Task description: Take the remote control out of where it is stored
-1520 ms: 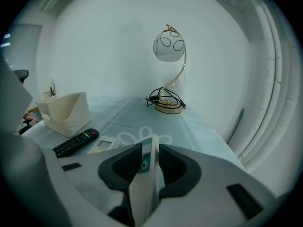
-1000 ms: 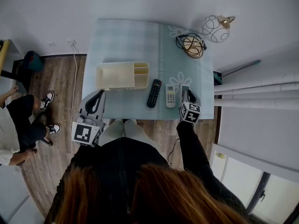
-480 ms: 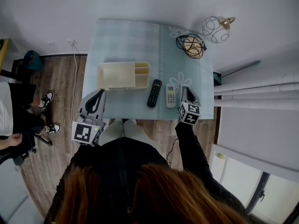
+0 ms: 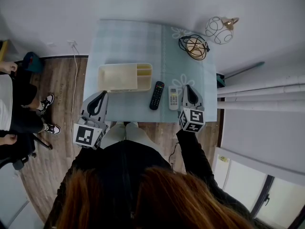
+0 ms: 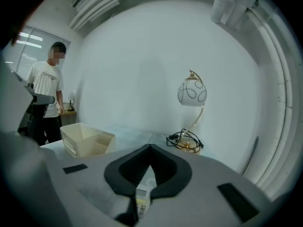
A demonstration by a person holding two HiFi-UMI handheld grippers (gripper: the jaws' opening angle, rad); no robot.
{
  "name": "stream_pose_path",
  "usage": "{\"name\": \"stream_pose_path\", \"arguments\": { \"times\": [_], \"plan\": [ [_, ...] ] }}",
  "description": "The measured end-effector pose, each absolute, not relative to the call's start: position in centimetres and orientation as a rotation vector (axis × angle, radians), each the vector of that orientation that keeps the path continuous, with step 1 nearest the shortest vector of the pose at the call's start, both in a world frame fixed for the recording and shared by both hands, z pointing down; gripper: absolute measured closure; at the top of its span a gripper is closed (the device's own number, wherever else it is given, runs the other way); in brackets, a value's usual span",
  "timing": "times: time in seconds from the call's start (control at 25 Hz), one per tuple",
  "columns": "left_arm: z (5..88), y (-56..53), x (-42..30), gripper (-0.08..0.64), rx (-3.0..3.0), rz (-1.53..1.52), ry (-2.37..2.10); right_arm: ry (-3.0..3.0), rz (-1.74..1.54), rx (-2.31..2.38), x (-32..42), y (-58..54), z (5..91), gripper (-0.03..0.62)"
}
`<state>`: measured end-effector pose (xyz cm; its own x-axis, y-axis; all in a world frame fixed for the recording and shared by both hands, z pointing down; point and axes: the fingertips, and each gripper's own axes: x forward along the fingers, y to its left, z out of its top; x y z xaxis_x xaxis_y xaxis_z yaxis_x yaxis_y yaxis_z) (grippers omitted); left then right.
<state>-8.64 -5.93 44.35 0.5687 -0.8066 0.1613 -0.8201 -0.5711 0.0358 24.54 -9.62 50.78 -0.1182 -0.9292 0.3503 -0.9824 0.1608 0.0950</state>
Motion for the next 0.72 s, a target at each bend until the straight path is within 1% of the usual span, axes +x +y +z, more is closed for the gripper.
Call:
{"name": "stream_pose_path", "arguments": {
  "times": [0.16, 0.32, 0.44, 0.72],
  "plan": [
    [44.4, -6.0, -8.6, 0.554, 2.686, 0.182, -1.396, -2.211, 0.16, 1.8, 21.8, -9.0, 47.6, 0.578],
    [44.4, -6.1, -8.6, 0.554, 2.681, 0.184, -1.396, -2.284, 0.16, 1.802, 19.9, -8.3, 45.3, 0.578],
    [44.3, -6.3, -8.8, 0.554, 2.669, 0.185, -1.406, -2.324, 0.172, 1.798, 18.7, -7.7, 44.0, 0.578],
    [44.3, -6.2, -8.7, 0.554, 2.683, 0.169, -1.397, -2.413, 0.09, 1.693, 15.0, -5.5, 42.2, 0.578]
  ]
}}
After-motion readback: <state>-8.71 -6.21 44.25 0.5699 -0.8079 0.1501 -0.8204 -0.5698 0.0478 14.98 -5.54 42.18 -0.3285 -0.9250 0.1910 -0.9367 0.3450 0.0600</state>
